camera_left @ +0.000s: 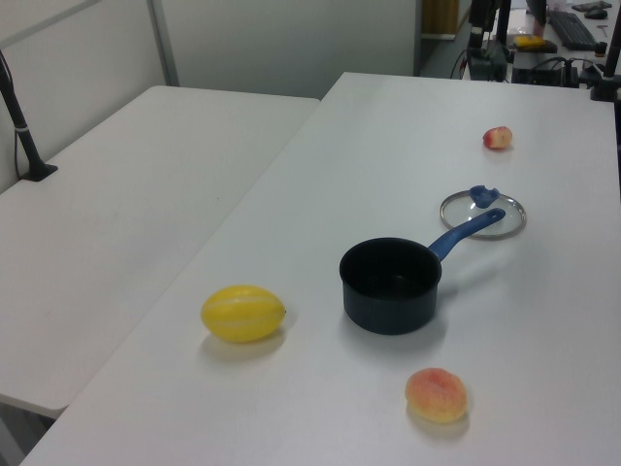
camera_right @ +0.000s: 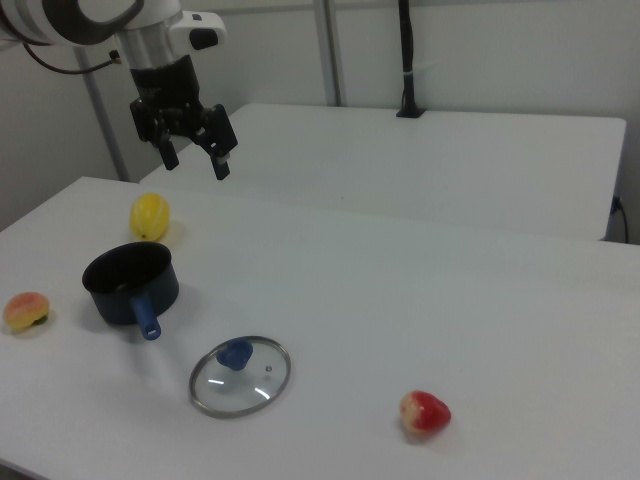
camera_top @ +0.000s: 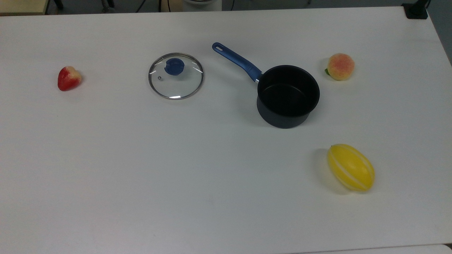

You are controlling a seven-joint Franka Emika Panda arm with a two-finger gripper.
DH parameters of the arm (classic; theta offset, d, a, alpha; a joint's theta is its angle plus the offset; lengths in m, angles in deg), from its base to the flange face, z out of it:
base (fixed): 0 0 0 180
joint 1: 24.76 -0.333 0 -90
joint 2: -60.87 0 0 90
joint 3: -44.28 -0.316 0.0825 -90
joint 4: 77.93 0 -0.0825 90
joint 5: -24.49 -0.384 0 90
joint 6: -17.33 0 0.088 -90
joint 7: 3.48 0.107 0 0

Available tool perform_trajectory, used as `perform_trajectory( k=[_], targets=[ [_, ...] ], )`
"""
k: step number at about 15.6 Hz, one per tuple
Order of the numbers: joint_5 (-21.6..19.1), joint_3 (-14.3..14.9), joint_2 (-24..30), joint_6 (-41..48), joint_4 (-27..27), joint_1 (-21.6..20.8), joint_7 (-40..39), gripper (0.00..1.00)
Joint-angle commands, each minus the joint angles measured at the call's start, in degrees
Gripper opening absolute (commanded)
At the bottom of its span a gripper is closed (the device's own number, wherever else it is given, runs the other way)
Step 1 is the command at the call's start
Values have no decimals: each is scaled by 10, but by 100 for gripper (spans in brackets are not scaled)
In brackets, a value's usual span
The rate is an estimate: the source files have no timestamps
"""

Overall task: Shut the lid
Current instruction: 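Move the gripper down toward the glass lid's blue knob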

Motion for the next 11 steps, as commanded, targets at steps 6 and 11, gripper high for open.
perform_trajectory(
  k=[6, 11],
  targets=[
    [-4, -5, 0, -13, -8, 3, -20, 100],
    [-7, -5, -1, -14, -15, 5, -21, 100]
  ],
)
